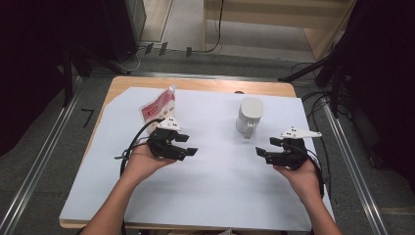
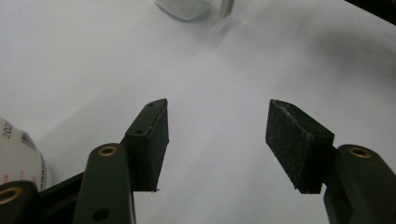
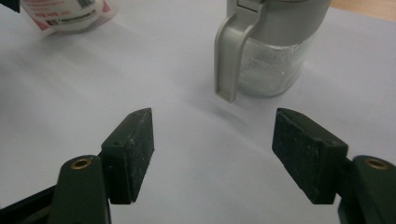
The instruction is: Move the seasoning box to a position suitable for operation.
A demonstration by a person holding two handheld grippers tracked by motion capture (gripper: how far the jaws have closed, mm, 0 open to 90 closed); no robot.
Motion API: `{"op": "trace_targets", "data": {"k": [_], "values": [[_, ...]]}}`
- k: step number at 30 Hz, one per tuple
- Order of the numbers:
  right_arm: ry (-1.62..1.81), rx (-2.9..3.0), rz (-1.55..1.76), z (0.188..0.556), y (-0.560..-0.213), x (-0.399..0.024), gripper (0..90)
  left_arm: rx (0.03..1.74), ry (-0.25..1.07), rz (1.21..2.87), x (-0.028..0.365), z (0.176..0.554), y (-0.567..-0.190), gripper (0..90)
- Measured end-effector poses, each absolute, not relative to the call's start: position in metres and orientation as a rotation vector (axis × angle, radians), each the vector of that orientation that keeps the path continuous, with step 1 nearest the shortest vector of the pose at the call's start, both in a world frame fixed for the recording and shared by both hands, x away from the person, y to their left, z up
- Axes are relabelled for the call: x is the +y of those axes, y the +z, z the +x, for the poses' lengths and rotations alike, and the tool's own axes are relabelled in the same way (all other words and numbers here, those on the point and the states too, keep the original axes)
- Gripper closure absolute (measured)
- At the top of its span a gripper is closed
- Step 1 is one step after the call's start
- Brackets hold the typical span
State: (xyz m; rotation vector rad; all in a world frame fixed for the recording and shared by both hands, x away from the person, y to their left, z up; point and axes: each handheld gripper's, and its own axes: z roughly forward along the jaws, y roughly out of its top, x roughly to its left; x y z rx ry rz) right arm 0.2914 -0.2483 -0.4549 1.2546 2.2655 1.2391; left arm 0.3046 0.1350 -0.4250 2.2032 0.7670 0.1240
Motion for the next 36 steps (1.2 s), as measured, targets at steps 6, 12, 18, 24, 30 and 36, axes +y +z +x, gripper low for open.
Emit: {"op": "trace_targets", "data": {"k": [6, 12, 18, 24, 30, 36], "values": [[1.250, 2.265, 1.257, 0.292, -0.455, -0.246, 29.9, 0.754, 0.082, 2.199, 0.133, 0.307, -0.427, 38.5], [1.240, 2.270, 1.265, 0.293, -0.457, -0.247, 30.2, 0.738, 0.060, 2.206, 0.130, 0.306, -0.426, 38.1], [1.236, 2.268, 1.280, 0.291, -0.457, -0.249, 30.4, 0.722, 0.075, 2.236, 0.126, 0.304, -0.424, 38.1], [1.220, 2.276, 1.269, 0.291, -0.458, -0.250, 30.4, 0.733, 0.046, 2.201, 0.129, 0.307, -0.424, 37.9], [1.219, 2.289, 1.263, 0.291, -0.460, -0.249, 30.3, 0.716, 0.040, 2.174, 0.130, 0.306, -0.416, 37.7], [1.223, 2.288, 1.265, 0.290, -0.459, -0.249, 29.9, 0.721, 0.041, 2.179, 0.133, 0.308, -0.417, 37.5]]}}
